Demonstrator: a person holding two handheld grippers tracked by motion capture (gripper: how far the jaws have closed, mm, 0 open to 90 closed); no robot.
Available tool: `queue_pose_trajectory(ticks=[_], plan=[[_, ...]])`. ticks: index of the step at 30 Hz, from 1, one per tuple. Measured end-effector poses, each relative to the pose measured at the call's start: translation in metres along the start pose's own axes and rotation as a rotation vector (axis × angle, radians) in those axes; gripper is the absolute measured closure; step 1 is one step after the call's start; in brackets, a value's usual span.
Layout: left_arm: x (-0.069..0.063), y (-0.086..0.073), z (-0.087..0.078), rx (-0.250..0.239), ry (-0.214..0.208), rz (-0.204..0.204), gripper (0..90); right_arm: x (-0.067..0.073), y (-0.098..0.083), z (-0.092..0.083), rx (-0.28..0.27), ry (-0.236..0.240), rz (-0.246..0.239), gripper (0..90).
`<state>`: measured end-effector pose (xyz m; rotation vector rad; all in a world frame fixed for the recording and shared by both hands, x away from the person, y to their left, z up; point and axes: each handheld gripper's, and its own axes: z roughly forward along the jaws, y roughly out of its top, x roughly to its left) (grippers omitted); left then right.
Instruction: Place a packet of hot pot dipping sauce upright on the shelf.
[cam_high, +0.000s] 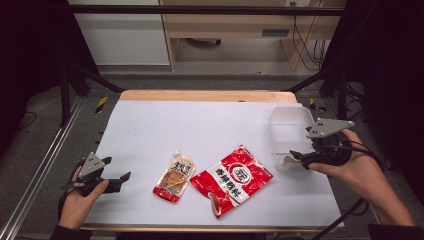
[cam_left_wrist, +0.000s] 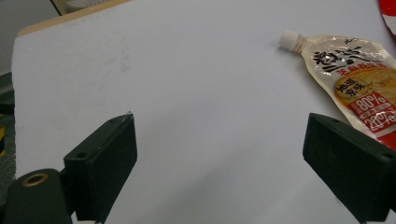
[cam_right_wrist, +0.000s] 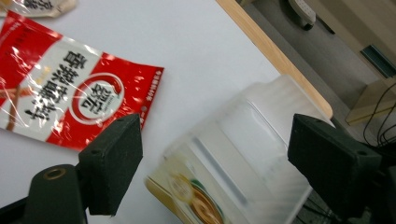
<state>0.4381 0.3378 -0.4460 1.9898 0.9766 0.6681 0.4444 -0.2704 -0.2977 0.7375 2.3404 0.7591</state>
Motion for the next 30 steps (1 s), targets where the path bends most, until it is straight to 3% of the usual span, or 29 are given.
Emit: queue_pose_trajectory(ticks=[2,3,5,11,17,20,27,30], plan=[[0.000,0.003,-0.003,-0.025,0.051,0.023,10.3,0.008,0.007,0.002,-0.009,0.006,-0.008,18.3],[0.001,0.004,-0.004,-0.036,0.058,0.020,10.4,0.013,0.011,0.003,-0.014,0.006,-0.010,18.2],[0.003,0.004,-0.003,-0.044,0.048,-0.001,10.3,0.022,0.018,0.003,-0.039,0.014,-0.015,18.6],[0.002,0.001,0.001,-0.028,0.035,-0.008,10.0,0.046,0.036,0.017,-0.108,0.068,-0.007,19.3],[-0.002,0.002,-0.002,-0.044,0.014,-0.010,9.7,0.071,0.051,0.037,-0.095,0.094,-0.014,19.2],[-0.001,0.002,-0.002,-0.055,0.001,-0.031,9.6,0.080,0.057,0.046,-0.090,0.099,-0.017,18.8],[0.000,0.002,-0.003,-0.046,0.010,-0.029,9.1,0.092,0.065,0.062,-0.090,0.119,-0.024,18.2],[0.000,0.002,-0.002,-0.041,0.007,-0.028,8.5,0.095,0.066,0.069,-0.094,0.119,-0.003,17.0]])
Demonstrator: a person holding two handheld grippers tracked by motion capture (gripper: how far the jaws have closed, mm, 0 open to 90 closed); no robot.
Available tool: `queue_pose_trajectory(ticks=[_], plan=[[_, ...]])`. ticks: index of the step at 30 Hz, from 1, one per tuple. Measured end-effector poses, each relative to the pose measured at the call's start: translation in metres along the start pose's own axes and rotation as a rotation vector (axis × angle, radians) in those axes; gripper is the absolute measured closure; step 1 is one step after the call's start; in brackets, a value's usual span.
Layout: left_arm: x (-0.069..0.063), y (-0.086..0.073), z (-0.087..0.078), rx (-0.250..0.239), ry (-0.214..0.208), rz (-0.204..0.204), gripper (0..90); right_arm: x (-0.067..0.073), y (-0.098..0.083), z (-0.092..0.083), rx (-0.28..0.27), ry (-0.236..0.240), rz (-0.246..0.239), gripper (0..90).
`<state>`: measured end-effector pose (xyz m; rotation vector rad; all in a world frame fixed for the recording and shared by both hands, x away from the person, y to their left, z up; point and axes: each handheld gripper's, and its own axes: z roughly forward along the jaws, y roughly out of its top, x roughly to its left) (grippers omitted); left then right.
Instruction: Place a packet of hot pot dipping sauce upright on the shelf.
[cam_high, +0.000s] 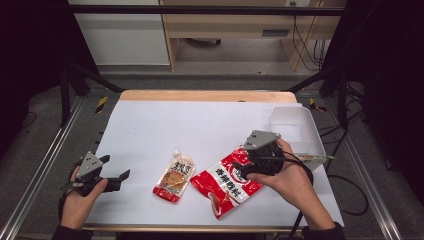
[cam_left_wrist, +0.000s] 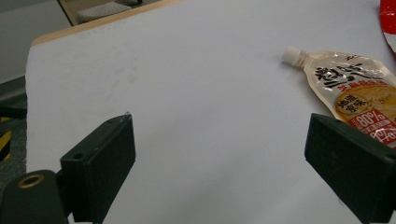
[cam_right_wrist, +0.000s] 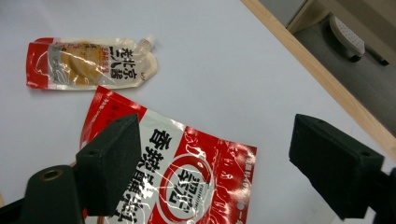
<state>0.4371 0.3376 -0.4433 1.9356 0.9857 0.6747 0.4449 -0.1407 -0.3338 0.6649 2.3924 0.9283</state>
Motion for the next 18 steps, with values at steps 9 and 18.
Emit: queue_pose_trajectory(ticks=[9,18], plan=[[-0.002,0.001,0.000,-0.006,-0.018,0.015,8.0,0.017,0.007,0.033,0.001,0.042,0.016,14.2],[-0.003,0.003,-0.002,-0.028,-0.034,0.030,6.1,0.026,0.024,0.060,-0.019,0.063,0.012,11.6]])
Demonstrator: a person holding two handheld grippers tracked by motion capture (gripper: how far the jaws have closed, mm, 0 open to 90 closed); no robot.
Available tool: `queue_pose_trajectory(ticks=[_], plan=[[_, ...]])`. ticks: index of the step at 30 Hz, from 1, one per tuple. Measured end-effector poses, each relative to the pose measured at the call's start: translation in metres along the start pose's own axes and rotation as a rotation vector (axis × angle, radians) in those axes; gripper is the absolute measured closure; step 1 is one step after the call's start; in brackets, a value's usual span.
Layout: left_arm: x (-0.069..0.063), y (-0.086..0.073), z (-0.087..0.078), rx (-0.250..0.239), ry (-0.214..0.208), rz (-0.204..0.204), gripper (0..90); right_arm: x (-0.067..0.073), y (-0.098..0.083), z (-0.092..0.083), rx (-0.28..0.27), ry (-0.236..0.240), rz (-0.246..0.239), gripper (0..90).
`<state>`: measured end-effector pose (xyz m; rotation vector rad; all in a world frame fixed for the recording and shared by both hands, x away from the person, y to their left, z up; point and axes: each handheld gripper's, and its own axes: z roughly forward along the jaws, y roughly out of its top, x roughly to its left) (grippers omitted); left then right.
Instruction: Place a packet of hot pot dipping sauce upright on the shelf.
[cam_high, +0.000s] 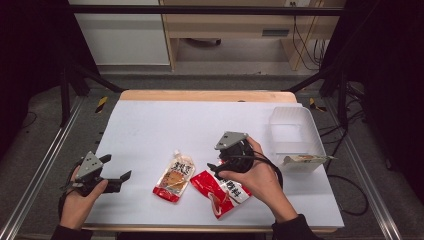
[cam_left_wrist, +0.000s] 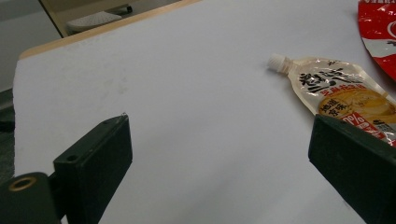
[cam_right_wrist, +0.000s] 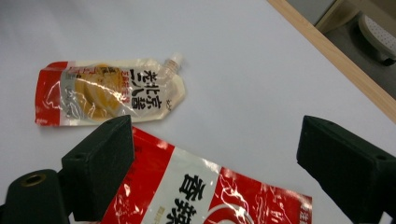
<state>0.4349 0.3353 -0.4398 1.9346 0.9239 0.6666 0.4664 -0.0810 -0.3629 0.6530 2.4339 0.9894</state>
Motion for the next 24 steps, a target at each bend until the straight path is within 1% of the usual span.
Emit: queue_pose_trajectory(ticks=[1,3,7,9,10,12,13,15,17,19,22,24], plan=[[0.000,0.000,0.000,0.001,0.000,0.001,6.1,0.001,0.002,0.002,-0.004,0.002,-0.002,11.6],[-0.001,0.000,0.000,0.001,-0.002,0.003,6.0,0.003,0.004,0.006,-0.007,-0.004,0.010,12.6],[-0.003,0.001,0.000,-0.007,-0.018,0.011,5.5,0.008,0.008,0.011,-0.013,-0.010,0.022,14.6],[-0.003,0.001,0.001,-0.002,-0.021,0.012,5.4,0.009,0.009,0.013,-0.012,-0.010,0.036,16.4],[-0.004,0.000,0.002,0.003,-0.020,0.014,5.4,0.010,0.009,0.014,-0.004,-0.011,0.048,19.2],[-0.004,0.000,0.003,0.008,-0.022,0.012,5.3,0.010,0.009,0.017,-0.008,-0.008,0.075,19.1],[-0.005,0.000,0.003,0.005,-0.021,0.009,5.3,0.010,0.010,0.018,-0.004,-0.004,0.080,19.1],[-0.006,0.000,0.003,0.005,-0.025,0.011,5.4,0.011,0.010,0.022,0.002,-0.004,0.078,19.4],[-0.008,0.001,0.003,0.002,-0.028,0.018,5.2,0.012,0.011,0.027,0.008,-0.015,0.070,20.1],[-0.009,0.001,0.004,0.005,-0.029,0.021,5.0,0.012,0.011,0.033,0.002,-0.022,0.078,21.0],[-0.010,0.002,0.005,0.011,-0.028,0.026,5.0,0.015,0.011,0.039,-0.016,-0.018,0.089,23.2],[-0.010,0.002,0.006,0.017,-0.031,0.033,5.0,0.016,0.012,0.042,-0.008,-0.009,0.084,24.4]])
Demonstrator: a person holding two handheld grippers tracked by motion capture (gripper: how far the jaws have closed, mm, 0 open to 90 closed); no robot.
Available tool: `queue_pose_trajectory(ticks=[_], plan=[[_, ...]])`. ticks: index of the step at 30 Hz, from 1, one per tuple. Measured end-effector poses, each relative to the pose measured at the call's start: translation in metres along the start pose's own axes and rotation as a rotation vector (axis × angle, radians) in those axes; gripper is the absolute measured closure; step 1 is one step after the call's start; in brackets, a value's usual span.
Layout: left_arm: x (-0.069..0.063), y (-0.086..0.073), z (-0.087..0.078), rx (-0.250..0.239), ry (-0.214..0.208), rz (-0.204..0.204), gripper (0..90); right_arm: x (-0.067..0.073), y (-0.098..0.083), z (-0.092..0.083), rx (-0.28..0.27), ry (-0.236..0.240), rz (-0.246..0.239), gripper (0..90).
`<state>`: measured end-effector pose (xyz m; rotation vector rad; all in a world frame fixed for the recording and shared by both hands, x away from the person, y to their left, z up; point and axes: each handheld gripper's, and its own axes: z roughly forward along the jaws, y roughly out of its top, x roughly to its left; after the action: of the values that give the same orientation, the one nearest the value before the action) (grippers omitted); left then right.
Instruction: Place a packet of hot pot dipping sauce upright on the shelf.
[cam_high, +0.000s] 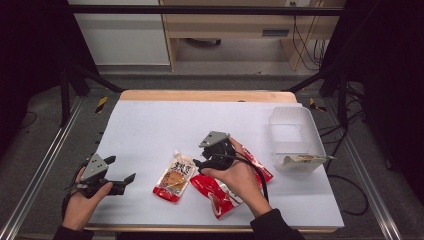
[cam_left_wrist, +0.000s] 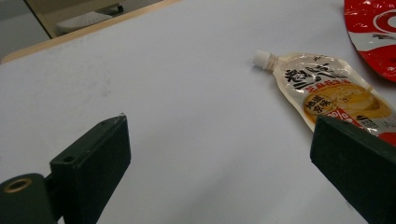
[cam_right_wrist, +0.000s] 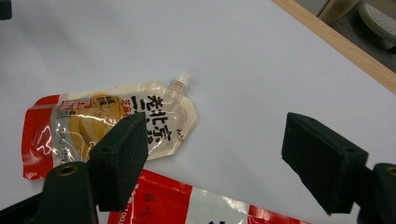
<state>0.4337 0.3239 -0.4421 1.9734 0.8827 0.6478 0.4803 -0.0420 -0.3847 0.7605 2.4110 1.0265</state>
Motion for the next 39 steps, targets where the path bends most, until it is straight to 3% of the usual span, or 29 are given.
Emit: queue_pose_trajectory(ticks=[6,17,24,39], plan=[[0.002,-0.002,0.003,0.020,0.016,-0.002,5.3,-0.001,0.004,0.006,-0.020,0.022,0.015,32.4],[-0.006,0.000,0.006,0.049,-0.005,0.038,5.2,0.014,-0.001,0.031,0.044,0.043,0.012,40.2],[-0.006,0.000,0.005,0.051,0.006,0.033,5.3,0.013,-0.003,0.047,0.053,0.046,0.081,39.0],[-0.008,-0.001,0.006,0.059,0.001,0.041,5.7,0.009,-0.009,0.079,0.098,0.056,0.124,50.1]])
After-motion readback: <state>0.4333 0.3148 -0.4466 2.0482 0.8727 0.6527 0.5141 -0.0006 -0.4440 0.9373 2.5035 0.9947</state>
